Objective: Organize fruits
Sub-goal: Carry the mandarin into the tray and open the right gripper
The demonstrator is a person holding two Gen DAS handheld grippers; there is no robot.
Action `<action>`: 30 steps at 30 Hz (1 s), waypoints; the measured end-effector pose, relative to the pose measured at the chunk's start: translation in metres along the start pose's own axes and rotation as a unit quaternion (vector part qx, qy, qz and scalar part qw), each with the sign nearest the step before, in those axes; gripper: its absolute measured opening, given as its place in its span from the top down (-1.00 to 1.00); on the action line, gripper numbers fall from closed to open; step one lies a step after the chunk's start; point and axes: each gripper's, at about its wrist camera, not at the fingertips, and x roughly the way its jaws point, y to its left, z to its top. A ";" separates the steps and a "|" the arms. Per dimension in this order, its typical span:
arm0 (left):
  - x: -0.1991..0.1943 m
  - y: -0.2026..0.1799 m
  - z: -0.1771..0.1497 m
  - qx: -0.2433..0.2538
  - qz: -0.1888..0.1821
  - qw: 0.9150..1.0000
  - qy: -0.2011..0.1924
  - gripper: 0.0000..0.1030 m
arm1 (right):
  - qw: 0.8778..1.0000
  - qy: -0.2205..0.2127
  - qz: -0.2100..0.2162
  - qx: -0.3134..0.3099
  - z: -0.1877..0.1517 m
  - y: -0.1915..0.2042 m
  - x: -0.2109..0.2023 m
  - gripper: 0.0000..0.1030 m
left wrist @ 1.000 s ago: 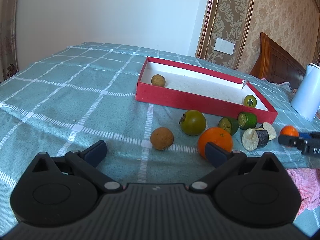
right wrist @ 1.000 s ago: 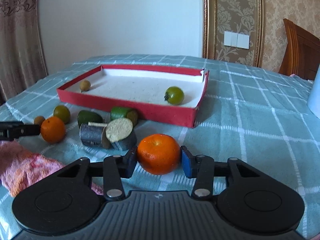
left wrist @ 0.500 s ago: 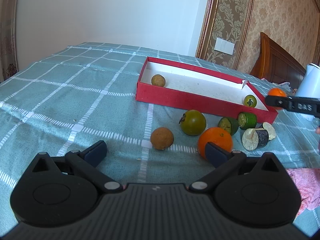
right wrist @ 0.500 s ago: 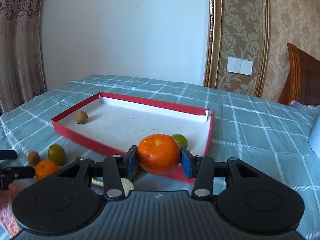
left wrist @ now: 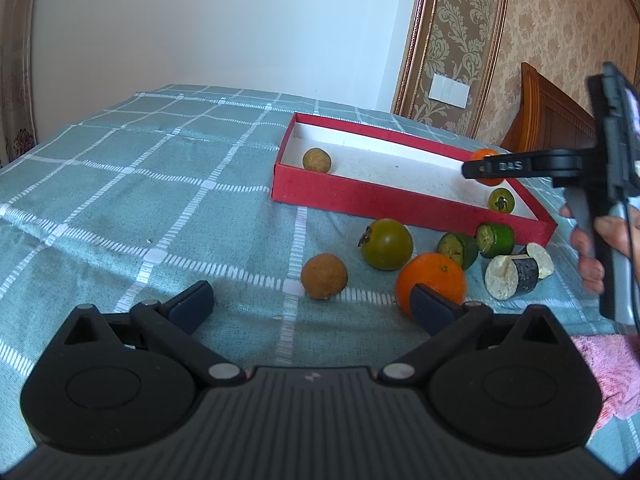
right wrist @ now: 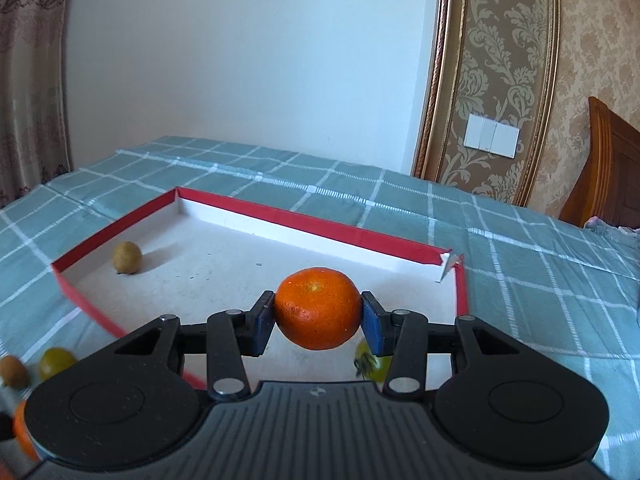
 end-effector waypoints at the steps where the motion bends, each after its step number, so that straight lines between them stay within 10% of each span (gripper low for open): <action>1: 0.000 0.000 0.000 0.000 0.000 1.000 0.000 -1.00 | 1.000 0.004 0.000 0.001 0.001 0.000 0.005 0.13; 30: 0.001 0.000 0.000 0.000 0.000 1.000 0.000 -1.00 | 0.997 0.079 0.017 -0.016 0.008 0.005 0.053 0.13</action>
